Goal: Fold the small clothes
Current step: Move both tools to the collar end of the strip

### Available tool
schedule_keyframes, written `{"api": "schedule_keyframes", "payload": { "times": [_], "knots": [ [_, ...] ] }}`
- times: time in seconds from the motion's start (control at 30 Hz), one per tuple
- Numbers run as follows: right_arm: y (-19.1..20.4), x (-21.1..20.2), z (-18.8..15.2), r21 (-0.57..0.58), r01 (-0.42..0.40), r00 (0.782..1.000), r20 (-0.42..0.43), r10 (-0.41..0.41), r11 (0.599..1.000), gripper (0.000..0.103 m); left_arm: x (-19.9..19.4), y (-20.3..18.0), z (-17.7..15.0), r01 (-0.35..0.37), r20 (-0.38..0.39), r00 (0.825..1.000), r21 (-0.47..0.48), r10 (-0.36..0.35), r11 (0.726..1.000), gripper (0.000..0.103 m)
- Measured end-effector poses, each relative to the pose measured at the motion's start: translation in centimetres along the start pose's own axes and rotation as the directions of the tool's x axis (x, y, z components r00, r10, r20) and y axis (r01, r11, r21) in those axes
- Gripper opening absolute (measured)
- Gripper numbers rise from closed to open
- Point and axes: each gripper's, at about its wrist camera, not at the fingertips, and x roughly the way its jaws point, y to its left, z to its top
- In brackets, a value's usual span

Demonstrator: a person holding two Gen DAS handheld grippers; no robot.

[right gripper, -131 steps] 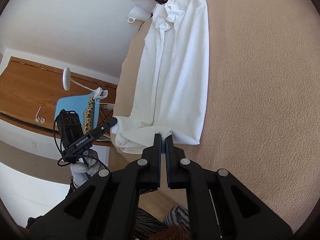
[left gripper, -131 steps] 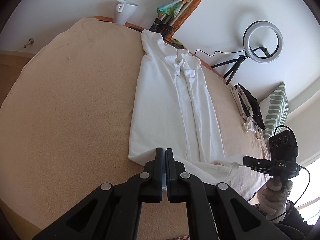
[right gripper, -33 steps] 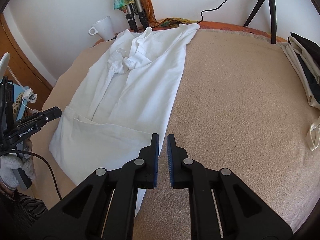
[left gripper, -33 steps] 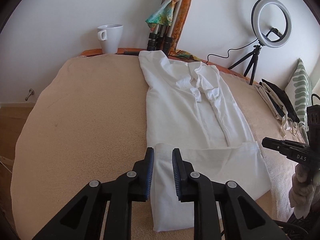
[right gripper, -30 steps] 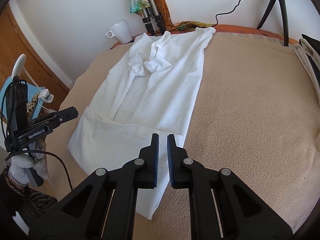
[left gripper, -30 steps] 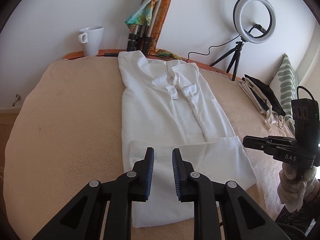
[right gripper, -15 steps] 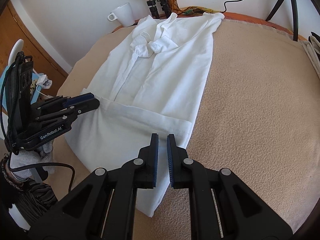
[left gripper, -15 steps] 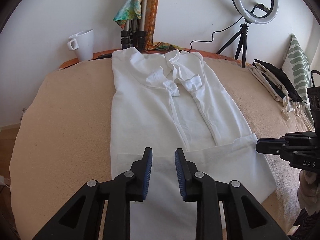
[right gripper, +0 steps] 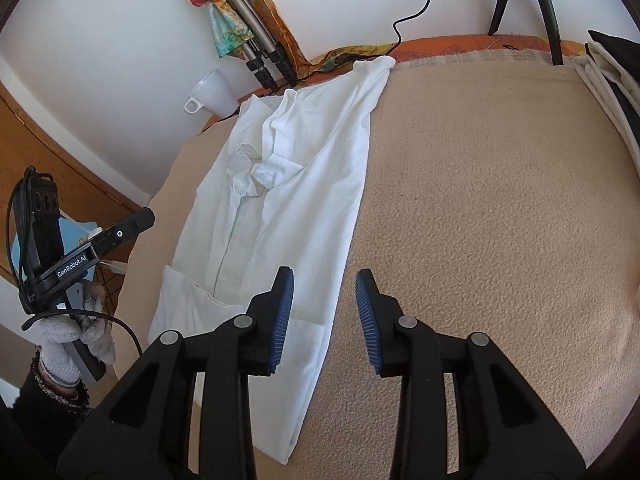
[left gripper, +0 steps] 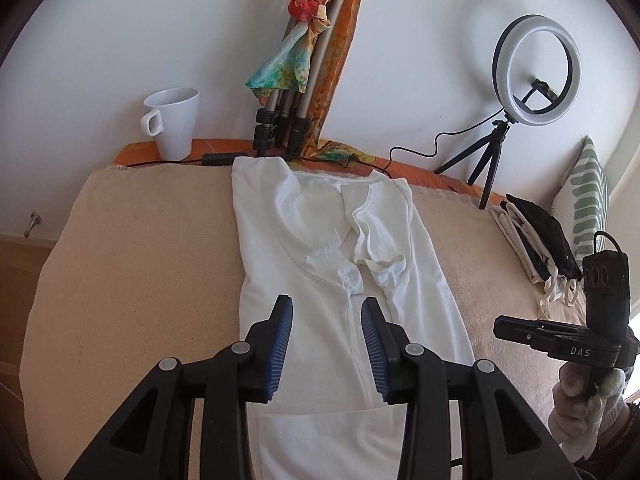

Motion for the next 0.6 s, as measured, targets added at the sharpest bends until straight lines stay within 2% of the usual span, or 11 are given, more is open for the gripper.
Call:
{"api": "schedule_keyframes", "payload": {
  "times": [0.1, 0.17, 0.37, 0.5, 0.6],
  "knots": [
    [-1.1, 0.4, 1.5, 0.011, -0.001, 1.0, -0.002, 0.001, 1.0, 0.034, 1.4, -0.8, 2.1, 0.017, -0.009, 1.0, 0.038, -0.017, 0.999, 0.039],
    [-2.0, 0.8, 2.6, 0.021, 0.0, 1.0, -0.003, 0.0, 1.0, 0.035, 2.7, -1.7, 3.3, 0.043, -0.022, 0.999, 0.072, -0.042, 0.996, 0.045],
    [-5.5, 1.9, 5.5, 0.076, -0.021, 1.0, -0.005, 0.021, 0.997, 0.034, 9.0, -4.6, 6.6, 0.064, -0.09, 0.995, 0.159, -0.05, 0.985, 0.048],
    [-7.3, 2.7, 6.9, 0.116, -0.062, 0.998, -0.003, 0.063, 0.991, 0.034, 13.2, -5.0, 8.6, 0.033, -0.115, 0.993, 0.173, -0.014, 0.984, 0.048],
    [-8.2, 3.3, 8.2, 0.117, -0.077, 0.997, 0.002, 0.077, 0.99, 0.035, 15.5, -4.3, 9.4, 0.024, -0.128, 0.992, 0.136, -0.007, 0.99, 0.048]
  ]
}}
